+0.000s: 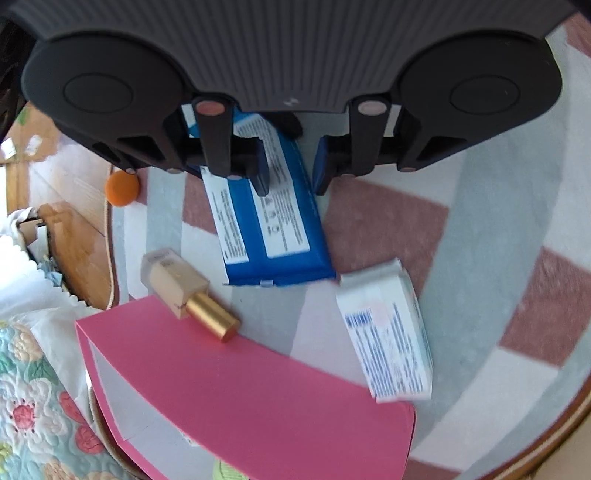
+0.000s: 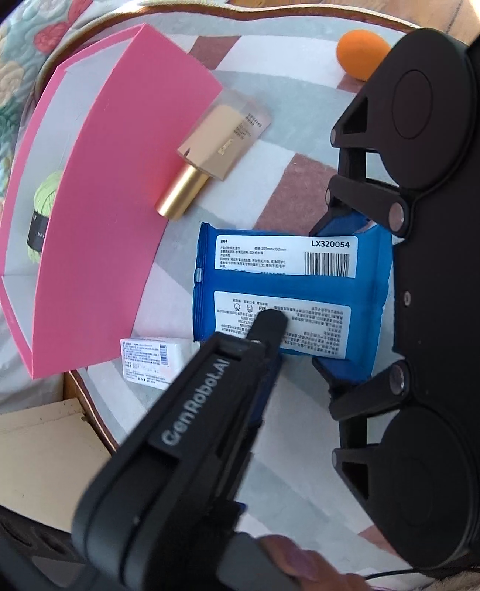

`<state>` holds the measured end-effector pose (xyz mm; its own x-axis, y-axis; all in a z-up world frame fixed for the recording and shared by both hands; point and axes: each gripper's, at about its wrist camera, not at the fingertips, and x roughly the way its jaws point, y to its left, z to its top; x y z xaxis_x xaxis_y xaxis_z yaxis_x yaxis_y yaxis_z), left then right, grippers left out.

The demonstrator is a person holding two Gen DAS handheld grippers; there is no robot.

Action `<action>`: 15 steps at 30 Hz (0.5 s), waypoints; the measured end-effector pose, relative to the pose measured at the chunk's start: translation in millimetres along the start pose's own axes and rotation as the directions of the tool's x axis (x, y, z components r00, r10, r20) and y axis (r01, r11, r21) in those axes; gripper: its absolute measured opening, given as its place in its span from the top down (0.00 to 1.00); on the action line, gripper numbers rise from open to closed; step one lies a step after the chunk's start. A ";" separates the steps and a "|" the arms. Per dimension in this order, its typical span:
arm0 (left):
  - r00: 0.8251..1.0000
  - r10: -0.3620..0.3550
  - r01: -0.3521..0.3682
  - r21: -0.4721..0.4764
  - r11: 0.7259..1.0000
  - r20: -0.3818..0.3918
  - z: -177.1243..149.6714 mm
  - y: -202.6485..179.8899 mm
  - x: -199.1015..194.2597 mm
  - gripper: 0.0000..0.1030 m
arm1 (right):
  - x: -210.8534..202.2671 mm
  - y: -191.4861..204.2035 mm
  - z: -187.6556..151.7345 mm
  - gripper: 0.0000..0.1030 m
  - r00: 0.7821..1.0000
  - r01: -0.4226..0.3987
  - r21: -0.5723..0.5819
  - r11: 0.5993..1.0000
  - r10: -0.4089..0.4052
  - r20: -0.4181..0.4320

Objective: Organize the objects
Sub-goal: 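Lower the left tool onto the blue wipes pack and close it, then lift the blue wipes pack with the left tool into the pink box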

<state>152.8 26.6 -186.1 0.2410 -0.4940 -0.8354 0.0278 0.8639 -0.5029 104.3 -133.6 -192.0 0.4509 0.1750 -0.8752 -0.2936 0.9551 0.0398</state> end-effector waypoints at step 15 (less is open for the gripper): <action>0.995 0.033 -0.048 0.159 0.986 0.095 -28.8 -38.7 -33.2 0.74 | -37.0 -9.5 -8.5 0.40 0.996 -0.085 0.114 0.990 0.080 0.050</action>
<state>115.8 6.7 -145.3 0.3327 -0.4534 -0.8269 0.1700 0.8913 -0.4204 83.3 -151.2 -164.0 0.4678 0.2622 -0.8440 -0.2328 0.9578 0.1685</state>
